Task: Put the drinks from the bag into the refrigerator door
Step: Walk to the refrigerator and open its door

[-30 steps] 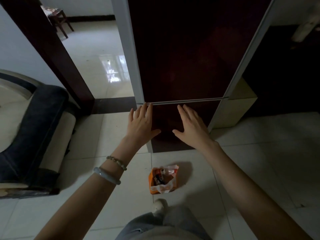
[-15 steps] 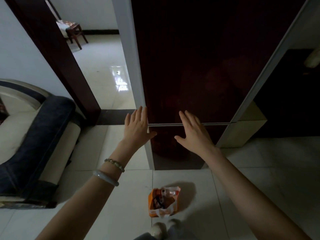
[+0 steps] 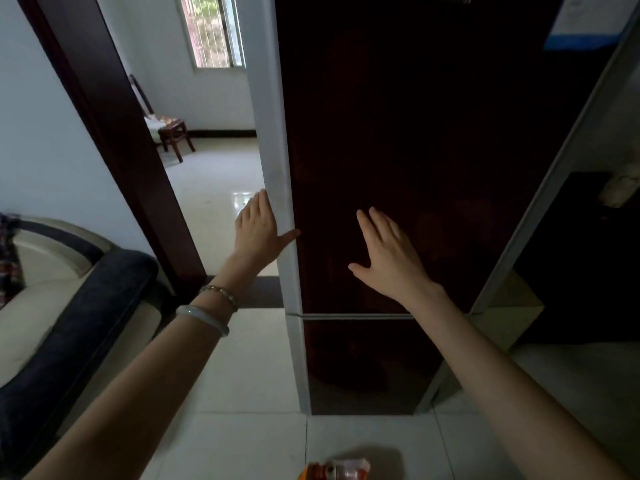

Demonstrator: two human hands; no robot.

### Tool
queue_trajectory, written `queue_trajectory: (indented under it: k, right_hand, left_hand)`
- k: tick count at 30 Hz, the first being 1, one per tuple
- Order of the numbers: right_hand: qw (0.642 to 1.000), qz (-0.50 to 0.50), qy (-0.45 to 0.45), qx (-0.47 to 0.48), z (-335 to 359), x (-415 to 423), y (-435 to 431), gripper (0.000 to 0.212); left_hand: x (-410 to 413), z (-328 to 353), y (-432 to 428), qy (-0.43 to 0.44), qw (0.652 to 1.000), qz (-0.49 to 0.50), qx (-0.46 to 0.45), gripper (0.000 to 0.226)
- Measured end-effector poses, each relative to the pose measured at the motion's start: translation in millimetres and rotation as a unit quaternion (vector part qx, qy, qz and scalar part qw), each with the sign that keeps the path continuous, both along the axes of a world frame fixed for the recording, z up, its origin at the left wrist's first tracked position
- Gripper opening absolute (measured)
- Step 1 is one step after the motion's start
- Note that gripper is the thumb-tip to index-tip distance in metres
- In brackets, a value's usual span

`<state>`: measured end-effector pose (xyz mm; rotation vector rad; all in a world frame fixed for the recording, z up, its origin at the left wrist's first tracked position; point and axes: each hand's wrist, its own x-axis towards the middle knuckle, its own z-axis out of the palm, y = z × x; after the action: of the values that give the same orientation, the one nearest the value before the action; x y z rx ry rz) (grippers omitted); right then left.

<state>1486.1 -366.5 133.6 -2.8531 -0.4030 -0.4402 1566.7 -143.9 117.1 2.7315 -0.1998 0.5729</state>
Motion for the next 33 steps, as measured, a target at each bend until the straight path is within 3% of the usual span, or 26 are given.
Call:
queue_trajectory:
  k: [4,8,33]
  right_hand:
    - [0.999,0.003,-0.034,0.000,22.9,15.2,3.8,0.087]
    - [0.999,0.000,-0.045,-0.010,31.4,21.3,4.9,0.087]
    - [1.000,-0.007,0.007,-0.026,9.1,-31.4,24.3,0.087]
  left_hand:
    - [40.2,20.7,1.7,0.037,0.983,-0.022,-0.181,0.085]
    - [53.1,19.7,-4.2,0.078,0.952,-0.039,-0.292,0.069]
    - [61.2,9.9,17.2,0.133,0.930,-0.084,-0.333,0.067]
